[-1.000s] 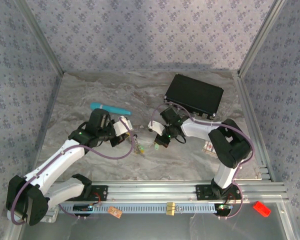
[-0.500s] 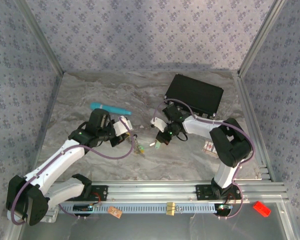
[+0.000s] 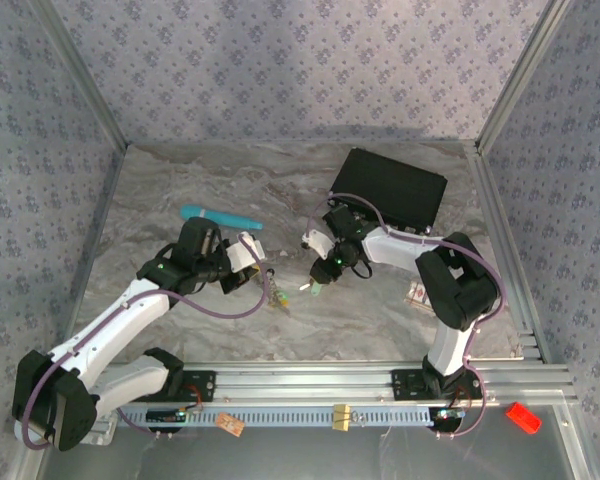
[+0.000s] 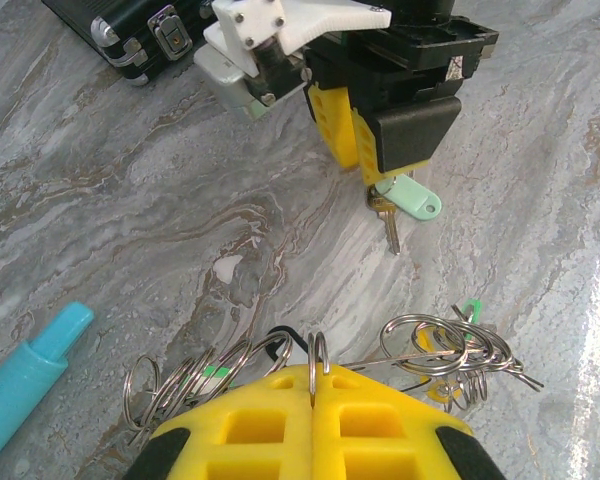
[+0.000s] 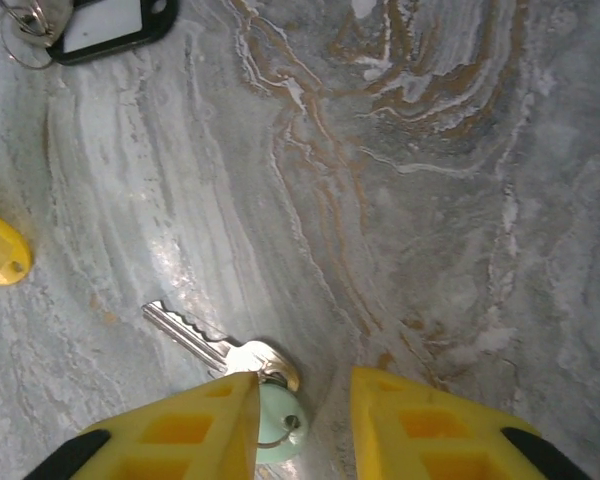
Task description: Put the keys on the keyring
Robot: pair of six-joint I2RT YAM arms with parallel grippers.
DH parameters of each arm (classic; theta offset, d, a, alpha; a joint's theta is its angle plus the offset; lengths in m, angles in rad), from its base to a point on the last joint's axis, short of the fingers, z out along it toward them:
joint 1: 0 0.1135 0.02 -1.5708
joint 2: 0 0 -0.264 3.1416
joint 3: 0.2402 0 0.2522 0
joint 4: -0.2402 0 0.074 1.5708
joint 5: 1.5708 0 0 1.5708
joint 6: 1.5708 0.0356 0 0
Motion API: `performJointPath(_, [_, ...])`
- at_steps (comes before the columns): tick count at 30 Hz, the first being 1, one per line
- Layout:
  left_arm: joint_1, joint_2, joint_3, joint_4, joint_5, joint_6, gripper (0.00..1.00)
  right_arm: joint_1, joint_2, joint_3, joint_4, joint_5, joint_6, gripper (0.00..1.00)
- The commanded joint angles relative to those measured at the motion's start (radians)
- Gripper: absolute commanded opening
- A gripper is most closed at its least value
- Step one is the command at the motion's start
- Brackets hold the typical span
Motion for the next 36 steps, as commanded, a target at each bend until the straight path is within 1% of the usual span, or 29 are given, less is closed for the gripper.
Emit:
performJointPath(1, [-0.005,0.0,-0.001,0.019,0.023,0.019,0.0,0.004,-0.032,0.043,-0.073,0.054,-0.011,0.35])
performJointPath(4, [-0.005,-0.002,-0.002,0.018,0.023,0.021,0.0,0.032,-0.097,0.019,-0.095,0.11,-0.149,0.38])
performJointPath(7, [-0.005,-0.001,-0.002,0.018,0.026,0.02,0.0,0.052,-0.167,-0.038,-0.08,0.152,-0.292,0.39])
performJointPath(8, [-0.005,-0.001,-0.002,0.019,0.026,0.021,0.0,0.054,-0.182,-0.058,-0.071,0.154,-0.331,0.4])
performJointPath(10, [-0.005,0.001,-0.002,0.021,0.031,0.02,0.0,0.069,-0.203,-0.108,-0.046,0.157,-0.457,0.41])
performJointPath(12, [-0.004,0.005,0.0,0.025,0.035,0.02,0.0,0.087,-0.201,-0.127,-0.029,0.177,-0.521,0.41])
performJointPath(17, [-0.005,0.012,0.001,0.027,0.043,0.017,0.0,0.114,-0.16,-0.114,-0.015,0.177,-0.557,0.41])
performJointPath(22, [-0.004,0.01,-0.002,0.03,0.048,0.017,0.0,0.112,-0.135,-0.115,0.028,0.142,-0.555,0.42])
performJointPath(29, [-0.005,0.011,0.0,0.029,0.048,0.017,0.0,0.107,-0.087,-0.089,0.008,0.128,-0.554,0.42])
performJointPath(36, [-0.005,0.011,-0.002,0.027,0.048,0.019,0.0,0.1,-0.059,-0.073,0.029,0.141,-0.544,0.39])
